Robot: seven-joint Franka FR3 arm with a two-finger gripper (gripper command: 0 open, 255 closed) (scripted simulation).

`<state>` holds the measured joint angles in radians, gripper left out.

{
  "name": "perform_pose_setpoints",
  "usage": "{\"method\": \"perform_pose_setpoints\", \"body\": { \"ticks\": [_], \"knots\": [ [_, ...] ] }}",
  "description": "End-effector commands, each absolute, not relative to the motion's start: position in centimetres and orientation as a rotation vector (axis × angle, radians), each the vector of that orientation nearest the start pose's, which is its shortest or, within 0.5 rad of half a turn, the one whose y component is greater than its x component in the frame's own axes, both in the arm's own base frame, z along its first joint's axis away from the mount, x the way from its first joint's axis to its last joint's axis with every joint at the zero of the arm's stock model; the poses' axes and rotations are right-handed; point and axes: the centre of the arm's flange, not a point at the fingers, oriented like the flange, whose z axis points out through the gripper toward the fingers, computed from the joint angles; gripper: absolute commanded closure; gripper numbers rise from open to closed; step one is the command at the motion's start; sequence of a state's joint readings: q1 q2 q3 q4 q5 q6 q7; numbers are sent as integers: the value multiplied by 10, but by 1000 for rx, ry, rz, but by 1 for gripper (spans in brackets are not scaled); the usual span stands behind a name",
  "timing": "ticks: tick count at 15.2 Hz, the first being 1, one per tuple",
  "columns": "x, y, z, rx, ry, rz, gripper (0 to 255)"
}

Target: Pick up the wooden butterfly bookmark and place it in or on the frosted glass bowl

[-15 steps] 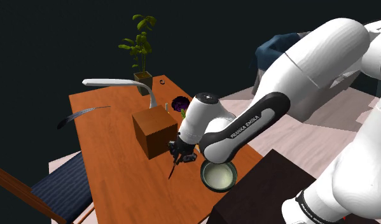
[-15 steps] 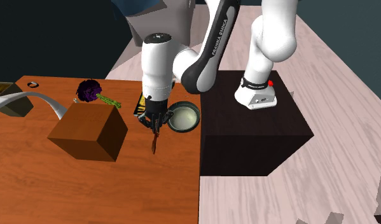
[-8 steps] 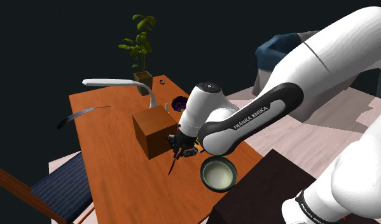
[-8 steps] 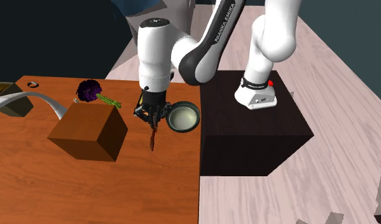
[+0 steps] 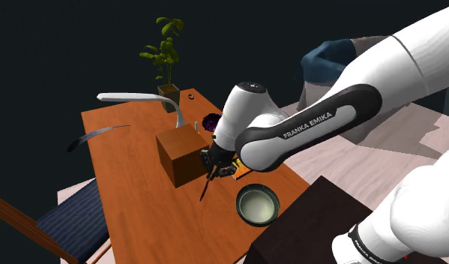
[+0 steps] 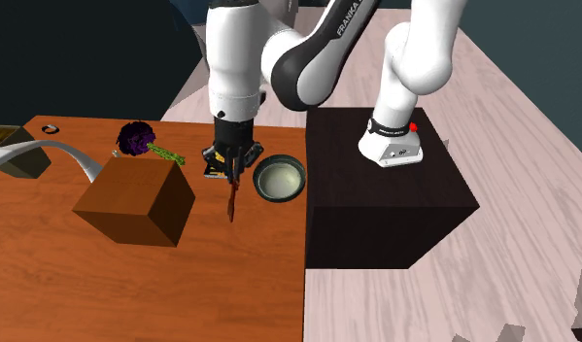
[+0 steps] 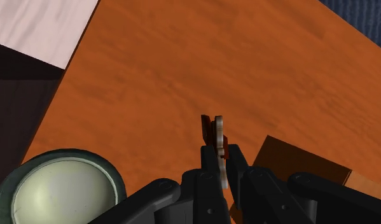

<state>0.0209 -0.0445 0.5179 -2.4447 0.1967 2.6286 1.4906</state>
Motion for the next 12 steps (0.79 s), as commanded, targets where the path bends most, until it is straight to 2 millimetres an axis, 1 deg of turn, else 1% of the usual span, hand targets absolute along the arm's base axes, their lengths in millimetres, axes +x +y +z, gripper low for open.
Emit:
{"method": "perform_pose_setpoints", "body": {
  "ticks": [1, 12],
  "knots": [
    [423, 235, 345, -2466, 1529, -56, 255],
    [370, 108, 392, -2466, 1529, -56, 255]
  ]
}}
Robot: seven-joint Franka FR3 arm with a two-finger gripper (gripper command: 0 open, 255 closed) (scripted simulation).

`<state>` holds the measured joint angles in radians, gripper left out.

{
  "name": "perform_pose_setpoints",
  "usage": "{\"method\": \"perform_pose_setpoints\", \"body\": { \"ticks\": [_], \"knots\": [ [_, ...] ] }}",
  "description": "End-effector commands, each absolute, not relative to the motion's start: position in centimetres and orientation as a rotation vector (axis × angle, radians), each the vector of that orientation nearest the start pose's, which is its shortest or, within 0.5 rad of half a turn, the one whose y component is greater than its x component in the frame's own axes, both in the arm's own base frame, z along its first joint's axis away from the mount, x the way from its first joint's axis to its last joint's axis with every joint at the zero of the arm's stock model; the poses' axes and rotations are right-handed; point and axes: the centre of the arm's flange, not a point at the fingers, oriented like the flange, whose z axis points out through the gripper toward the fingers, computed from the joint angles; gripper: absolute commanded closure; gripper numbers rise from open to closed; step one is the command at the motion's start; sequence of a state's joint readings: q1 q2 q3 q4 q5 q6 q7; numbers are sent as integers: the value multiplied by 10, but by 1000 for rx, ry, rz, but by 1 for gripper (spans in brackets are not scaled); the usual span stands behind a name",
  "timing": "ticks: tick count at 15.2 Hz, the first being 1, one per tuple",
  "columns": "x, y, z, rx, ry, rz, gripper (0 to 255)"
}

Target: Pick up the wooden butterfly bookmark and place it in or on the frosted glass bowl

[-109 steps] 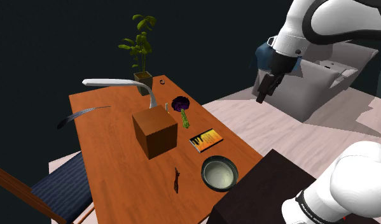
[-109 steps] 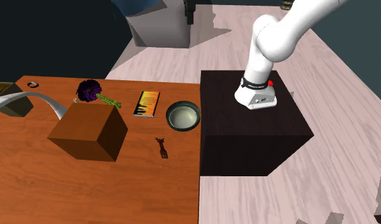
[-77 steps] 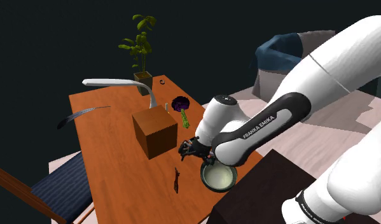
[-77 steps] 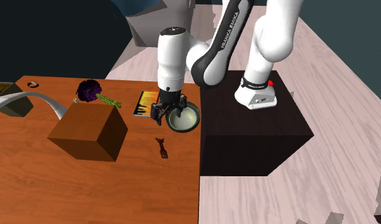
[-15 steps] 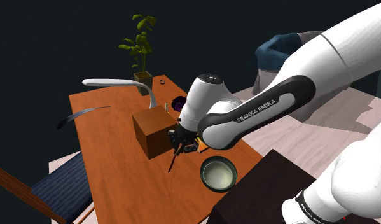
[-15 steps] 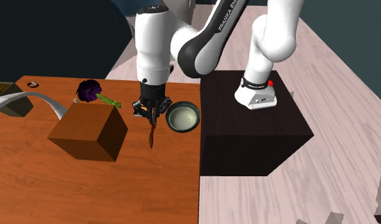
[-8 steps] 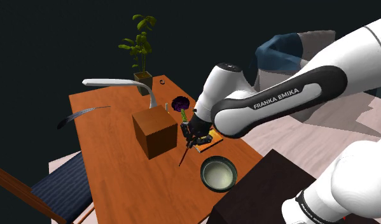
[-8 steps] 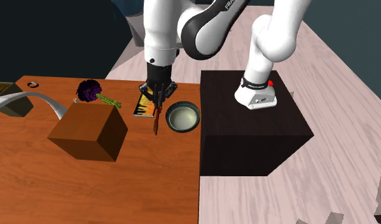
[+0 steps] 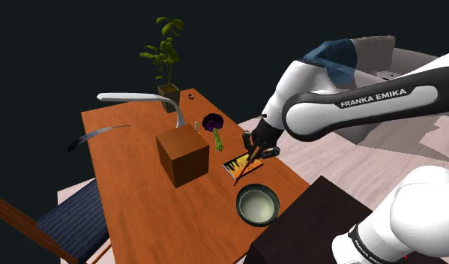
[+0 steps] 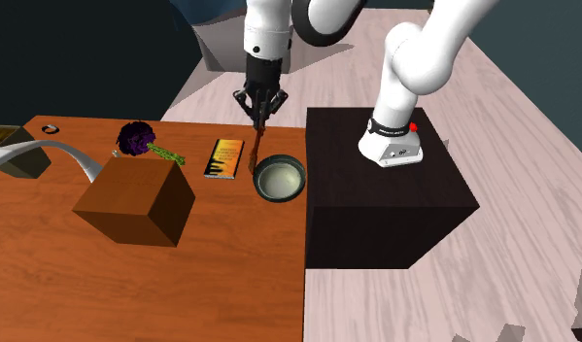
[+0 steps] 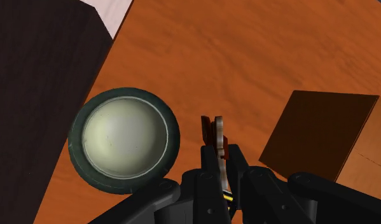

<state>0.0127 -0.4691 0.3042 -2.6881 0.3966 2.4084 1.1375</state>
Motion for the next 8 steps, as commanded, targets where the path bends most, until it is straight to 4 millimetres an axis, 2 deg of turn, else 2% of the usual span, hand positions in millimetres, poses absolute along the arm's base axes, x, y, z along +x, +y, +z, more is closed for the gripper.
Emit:
{"method": "perform_pose_setpoints", "body": {
  "ticks": [1, 6, 8],
  "knots": [
    [365, 96, 396, -2466, 1529, -55, 255],
    [340, 36, 419, -2466, 1529, -55, 255],
    [340, 36, 408, -2466, 1529, -55, 255]
  ]
}}
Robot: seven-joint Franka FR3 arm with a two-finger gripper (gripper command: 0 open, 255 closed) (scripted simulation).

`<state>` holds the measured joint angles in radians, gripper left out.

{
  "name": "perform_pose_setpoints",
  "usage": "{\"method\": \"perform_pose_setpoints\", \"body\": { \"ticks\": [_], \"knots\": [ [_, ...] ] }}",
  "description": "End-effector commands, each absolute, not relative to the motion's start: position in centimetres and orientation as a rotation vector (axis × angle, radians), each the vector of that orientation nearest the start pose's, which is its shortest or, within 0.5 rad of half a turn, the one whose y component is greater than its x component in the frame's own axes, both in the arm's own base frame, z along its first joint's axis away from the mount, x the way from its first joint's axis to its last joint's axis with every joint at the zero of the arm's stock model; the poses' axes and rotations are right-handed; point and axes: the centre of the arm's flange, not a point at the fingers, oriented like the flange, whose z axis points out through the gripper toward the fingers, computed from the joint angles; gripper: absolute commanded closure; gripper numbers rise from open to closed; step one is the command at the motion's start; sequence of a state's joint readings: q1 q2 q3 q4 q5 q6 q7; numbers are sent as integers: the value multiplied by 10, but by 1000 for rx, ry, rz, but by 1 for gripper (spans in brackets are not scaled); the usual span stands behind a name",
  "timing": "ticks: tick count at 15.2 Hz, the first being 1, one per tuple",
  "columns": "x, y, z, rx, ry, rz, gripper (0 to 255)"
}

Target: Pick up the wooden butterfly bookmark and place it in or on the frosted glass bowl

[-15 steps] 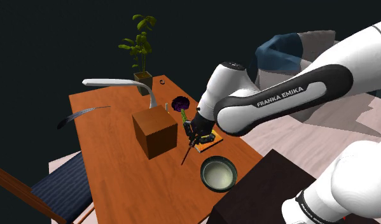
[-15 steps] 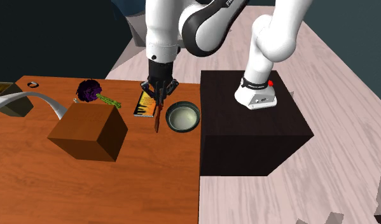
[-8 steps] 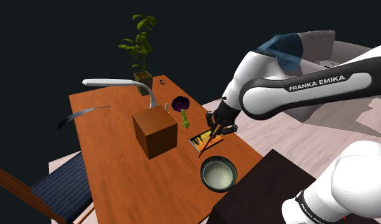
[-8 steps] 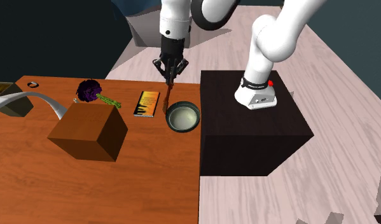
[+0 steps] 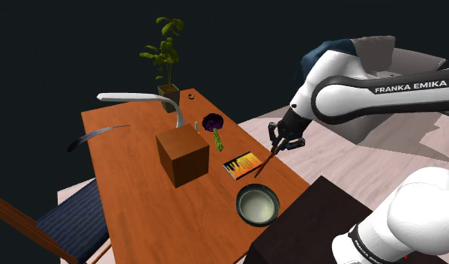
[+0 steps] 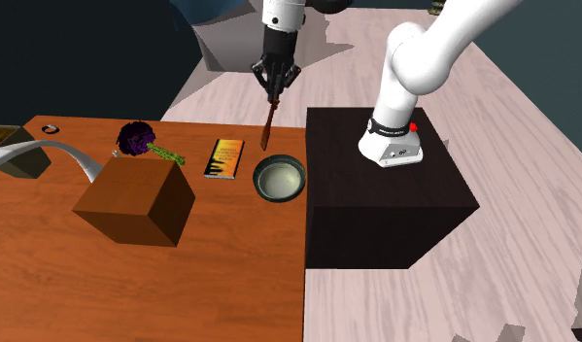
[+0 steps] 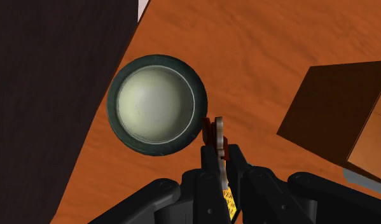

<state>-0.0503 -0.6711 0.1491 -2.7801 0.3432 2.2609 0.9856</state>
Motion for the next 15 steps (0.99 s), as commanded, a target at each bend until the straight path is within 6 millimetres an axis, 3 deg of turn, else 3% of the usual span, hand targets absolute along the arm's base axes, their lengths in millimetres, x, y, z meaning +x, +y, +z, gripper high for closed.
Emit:
{"method": "perform_pose_setpoints", "body": {
  "ticks": [1, 15],
  "knots": [
    [340, 36, 403, -2466, 1529, -55, 255],
    [340, 36, 329, -2466, 1529, -55, 255]
  ]
}}
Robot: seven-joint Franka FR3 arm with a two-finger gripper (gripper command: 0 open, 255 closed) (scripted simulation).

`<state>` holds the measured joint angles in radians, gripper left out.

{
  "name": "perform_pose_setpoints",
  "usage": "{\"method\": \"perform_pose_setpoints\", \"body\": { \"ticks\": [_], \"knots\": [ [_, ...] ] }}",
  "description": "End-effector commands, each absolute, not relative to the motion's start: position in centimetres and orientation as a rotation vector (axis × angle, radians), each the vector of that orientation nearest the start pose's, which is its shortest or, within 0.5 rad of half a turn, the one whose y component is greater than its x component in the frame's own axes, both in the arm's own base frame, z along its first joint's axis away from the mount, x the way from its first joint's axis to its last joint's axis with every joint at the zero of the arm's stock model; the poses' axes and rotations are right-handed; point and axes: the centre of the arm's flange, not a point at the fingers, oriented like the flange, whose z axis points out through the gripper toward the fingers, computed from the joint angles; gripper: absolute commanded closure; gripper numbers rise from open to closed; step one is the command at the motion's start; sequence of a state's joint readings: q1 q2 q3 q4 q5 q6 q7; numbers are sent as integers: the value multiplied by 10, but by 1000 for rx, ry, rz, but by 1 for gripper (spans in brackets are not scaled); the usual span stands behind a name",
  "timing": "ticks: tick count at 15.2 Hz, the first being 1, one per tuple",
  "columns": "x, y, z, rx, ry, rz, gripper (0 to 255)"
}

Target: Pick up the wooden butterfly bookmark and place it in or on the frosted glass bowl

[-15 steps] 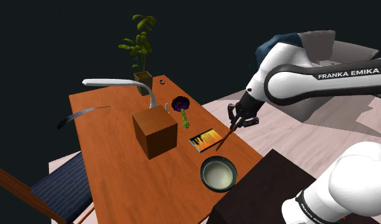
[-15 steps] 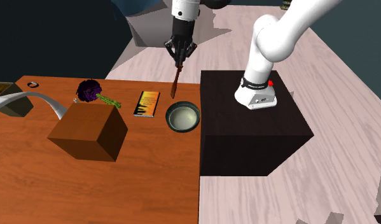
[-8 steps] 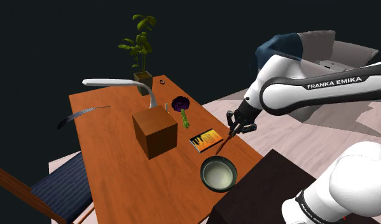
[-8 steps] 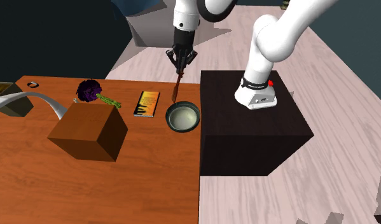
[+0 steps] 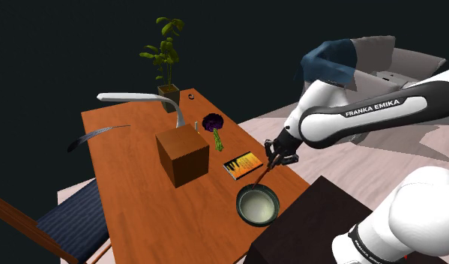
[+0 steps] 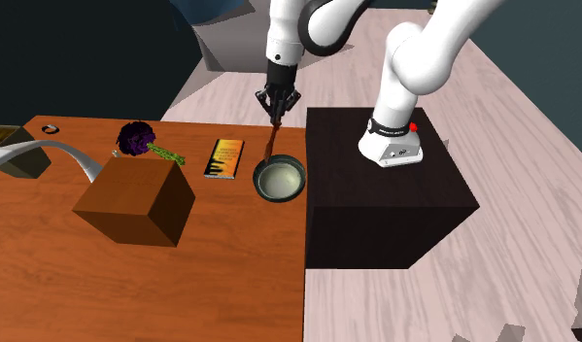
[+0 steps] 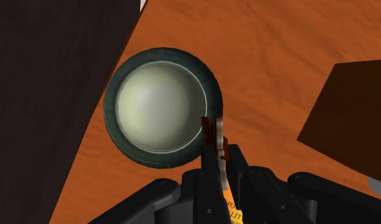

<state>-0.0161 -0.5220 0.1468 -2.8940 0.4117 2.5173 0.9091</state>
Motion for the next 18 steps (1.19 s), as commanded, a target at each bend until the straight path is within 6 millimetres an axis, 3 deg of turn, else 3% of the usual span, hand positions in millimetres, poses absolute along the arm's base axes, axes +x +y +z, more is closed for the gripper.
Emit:
{"method": "perform_pose_setpoints", "body": {
  "ticks": [1, 12, 18],
  "knots": [
    [340, 36, 324, -2466, 1529, -55, 255],
    [340, 36, 267, -2466, 1529, -55, 255],
    [340, 36, 267, -2466, 1529, -55, 255]
  ]
}}
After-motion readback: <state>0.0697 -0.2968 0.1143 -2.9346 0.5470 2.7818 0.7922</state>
